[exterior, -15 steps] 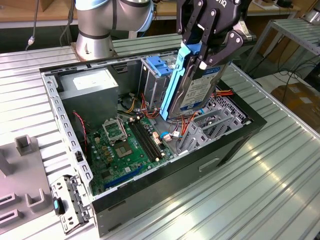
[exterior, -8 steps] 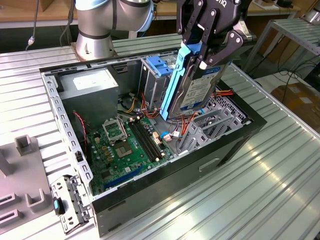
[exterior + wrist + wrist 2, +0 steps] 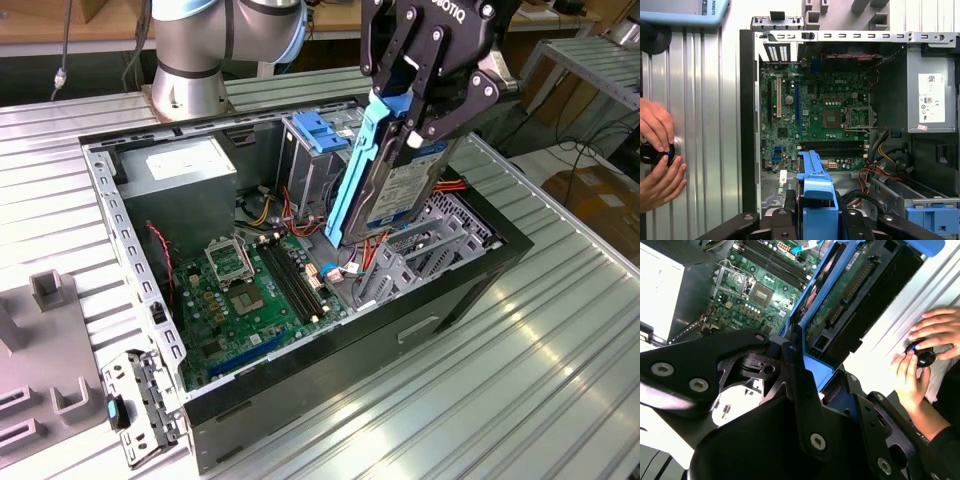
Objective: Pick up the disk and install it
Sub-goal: 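Insert the disk into the insertion slot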
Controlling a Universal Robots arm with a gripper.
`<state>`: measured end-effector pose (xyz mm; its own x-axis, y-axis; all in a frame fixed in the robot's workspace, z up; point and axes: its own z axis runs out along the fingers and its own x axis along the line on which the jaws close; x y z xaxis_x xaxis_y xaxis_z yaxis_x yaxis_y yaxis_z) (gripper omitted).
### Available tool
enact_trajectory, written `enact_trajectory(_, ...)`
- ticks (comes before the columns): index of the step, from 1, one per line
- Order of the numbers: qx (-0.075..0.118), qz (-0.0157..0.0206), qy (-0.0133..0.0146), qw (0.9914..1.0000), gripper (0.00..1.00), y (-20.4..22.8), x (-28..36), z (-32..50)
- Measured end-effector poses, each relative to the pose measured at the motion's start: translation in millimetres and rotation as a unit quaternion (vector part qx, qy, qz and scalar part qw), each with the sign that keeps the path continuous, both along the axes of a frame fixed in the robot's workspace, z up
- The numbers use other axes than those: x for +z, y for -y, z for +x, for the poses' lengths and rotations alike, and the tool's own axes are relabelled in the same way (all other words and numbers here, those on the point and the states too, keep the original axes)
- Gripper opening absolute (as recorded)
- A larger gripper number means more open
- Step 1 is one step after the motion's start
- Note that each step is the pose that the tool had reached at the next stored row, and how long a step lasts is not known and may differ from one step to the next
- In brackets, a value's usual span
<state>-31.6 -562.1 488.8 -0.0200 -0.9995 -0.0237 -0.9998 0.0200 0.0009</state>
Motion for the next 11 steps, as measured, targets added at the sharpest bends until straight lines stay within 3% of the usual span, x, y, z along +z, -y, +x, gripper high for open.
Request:
enact_trajectory(2, 0.000, 0.0000, 0.0000, 1.00000, 0.37, 2.2, -0.6, 2.4)
enact_trajectory(5, 0.000, -0.0001, -0.0002, 1.00000, 0.37, 3.4, -2.2, 14.6)
enact_trajectory(9, 0.000, 0.0001, -0.0007, 1.00000, 0.37, 4.2, -5.3, 33.6)
enact_trajectory(11, 0.000, -0.0001, -0.0008, 1.00000, 0.37, 5.0, -8.6, 47.0)
